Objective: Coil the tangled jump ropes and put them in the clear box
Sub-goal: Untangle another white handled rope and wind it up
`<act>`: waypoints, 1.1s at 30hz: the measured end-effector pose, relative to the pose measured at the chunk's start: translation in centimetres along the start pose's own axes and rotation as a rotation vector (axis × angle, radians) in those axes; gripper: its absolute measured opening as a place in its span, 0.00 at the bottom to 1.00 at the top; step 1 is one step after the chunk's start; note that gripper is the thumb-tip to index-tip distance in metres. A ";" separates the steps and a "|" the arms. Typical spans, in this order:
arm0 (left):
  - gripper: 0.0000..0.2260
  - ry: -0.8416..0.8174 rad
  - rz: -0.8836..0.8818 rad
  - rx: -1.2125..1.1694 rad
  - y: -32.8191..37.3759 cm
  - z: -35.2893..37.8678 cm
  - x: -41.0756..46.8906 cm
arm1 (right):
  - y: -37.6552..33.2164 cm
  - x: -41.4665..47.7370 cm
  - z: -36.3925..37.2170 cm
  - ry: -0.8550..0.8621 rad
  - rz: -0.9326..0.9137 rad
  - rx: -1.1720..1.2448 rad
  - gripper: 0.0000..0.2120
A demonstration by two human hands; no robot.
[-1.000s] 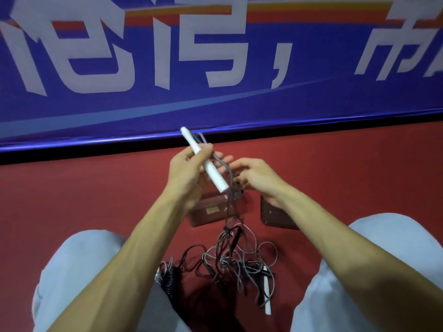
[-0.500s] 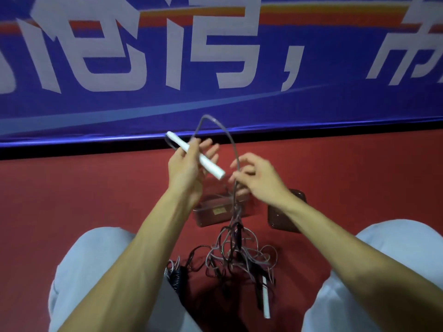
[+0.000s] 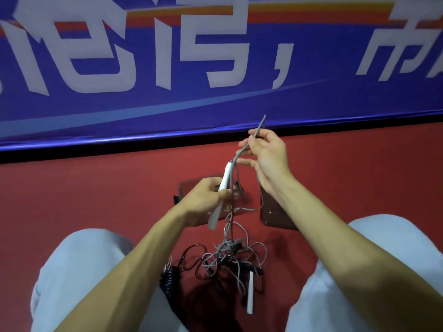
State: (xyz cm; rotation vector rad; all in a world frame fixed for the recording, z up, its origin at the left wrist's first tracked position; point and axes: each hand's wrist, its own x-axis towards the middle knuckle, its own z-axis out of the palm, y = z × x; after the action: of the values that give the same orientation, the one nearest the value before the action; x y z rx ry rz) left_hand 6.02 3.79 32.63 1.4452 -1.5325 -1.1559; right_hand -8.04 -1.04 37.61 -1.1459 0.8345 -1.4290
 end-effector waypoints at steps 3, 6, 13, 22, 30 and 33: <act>0.03 -0.048 0.006 -0.019 -0.5 0.2 0.1 | -0.5 0.7 -0.6 0.090 0.087 0.178 0.06; 0.07 0.011 0.107 0.092 -0.8 0.6 0.2 | 0.0 0.7 -0.8 0.107 0.180 0.303 0.05; 0.02 0.131 0.193 -0.105 0.8 0.5 0.0 | 0.1 1.2 -0.9 0.120 0.250 0.386 0.05; 0.03 -0.025 0.142 -0.129 1.5 0.3 -1.3 | 0.0 0.8 -0.9 0.164 0.312 0.379 0.07; 0.02 0.267 0.201 -0.819 4.0 -1.6 -1.4 | 3.0 -0.4 -1.0 -0.268 0.327 -0.447 0.13; 0.02 0.320 0.213 -1.053 5.0 -2.7 -1.7 | 4.3 -1.1 -0.8 -0.596 0.276 -0.772 0.17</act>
State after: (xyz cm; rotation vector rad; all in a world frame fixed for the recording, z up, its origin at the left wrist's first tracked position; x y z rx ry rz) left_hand 6.97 4.99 38.33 0.6691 -0.6225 -1.2274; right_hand -7.54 -0.86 33.09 -1.8218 1.0760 -0.4578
